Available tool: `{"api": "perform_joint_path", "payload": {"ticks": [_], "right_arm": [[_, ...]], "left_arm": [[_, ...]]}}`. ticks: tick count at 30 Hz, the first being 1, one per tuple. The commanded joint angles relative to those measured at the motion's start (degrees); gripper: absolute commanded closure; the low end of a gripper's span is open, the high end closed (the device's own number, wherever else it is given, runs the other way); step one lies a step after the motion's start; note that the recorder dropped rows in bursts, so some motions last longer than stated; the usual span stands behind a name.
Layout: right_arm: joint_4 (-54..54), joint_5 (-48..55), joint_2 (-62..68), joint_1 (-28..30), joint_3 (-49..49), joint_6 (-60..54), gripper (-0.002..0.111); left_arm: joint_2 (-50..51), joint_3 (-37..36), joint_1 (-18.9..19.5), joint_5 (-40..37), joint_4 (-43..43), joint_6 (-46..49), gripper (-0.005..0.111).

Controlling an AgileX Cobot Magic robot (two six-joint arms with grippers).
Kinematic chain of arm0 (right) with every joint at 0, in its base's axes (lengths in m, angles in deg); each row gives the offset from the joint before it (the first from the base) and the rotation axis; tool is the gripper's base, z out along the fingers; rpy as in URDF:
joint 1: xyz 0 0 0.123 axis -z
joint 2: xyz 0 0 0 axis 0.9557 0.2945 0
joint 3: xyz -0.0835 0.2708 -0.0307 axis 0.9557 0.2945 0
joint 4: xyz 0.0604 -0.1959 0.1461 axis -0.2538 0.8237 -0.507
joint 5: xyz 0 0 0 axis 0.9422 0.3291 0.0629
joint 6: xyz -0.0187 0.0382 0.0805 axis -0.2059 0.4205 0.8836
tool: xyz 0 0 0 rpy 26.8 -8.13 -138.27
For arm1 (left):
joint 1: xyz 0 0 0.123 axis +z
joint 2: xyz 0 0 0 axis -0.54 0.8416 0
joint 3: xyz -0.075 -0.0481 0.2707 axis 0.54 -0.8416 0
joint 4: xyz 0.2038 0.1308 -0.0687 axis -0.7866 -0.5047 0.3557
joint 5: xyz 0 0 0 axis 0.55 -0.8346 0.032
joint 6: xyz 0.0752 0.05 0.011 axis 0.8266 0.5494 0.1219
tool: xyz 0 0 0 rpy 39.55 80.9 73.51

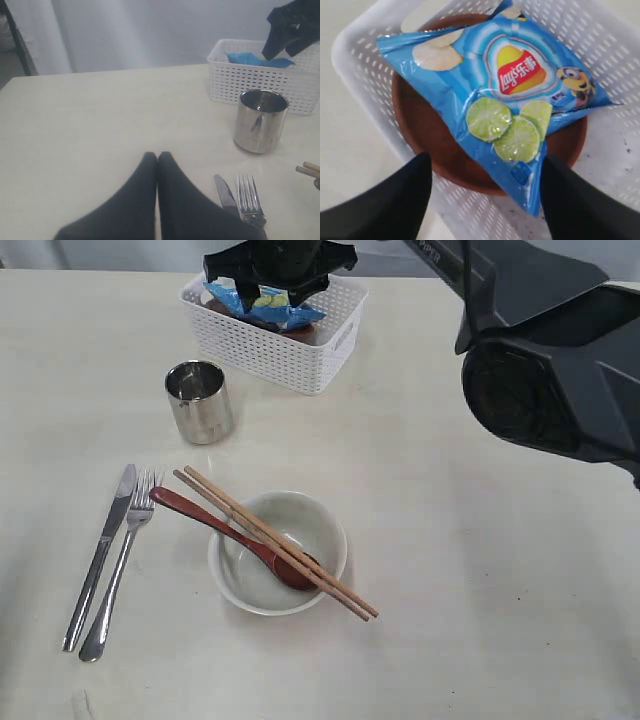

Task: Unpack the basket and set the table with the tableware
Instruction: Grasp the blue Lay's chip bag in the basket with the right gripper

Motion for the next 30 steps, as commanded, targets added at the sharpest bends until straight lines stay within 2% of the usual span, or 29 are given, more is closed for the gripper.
{"api": "perform_joint_path", "payload": {"ticks": [1, 4, 15, 18, 23, 30], "right_arm": [[-0.57, -2.58, 0.63, 0.3, -0.2, 1.5, 0.049], [-0.4, -2.24, 1.25, 0.34, -0.2, 1.89, 0.052], [-0.13, -2.08, 1.97, 0.34, -0.2, 2.33, 0.053], [-0.13, -2.19, 1.97, 0.34, -0.2, 2.33, 0.067], [-0.13, -2.4, 1.97, 0.34, -0.2, -0.29, 0.106], [-0.13, -2.4, 1.42, 0.34, -0.2, -1.37, 0.109]], "left_arm": [[-0.21, -0.15, 0.13, 0.1, 0.21, 0.08, 0.107], [-0.21, -0.15, 0.13, 0.1, 0.21, 0.08, 0.107], [-0.21, -0.15, 0.13, 0.1, 0.21, 0.08, 0.107], [-0.21, -0.15, 0.13, 0.1, 0.21, 0.08, 0.107], [-0.21, -0.15, 0.13, 0.1, 0.21, 0.08, 0.107], [-0.21, -0.15, 0.13, 0.1, 0.21, 0.08, 0.107]]}}
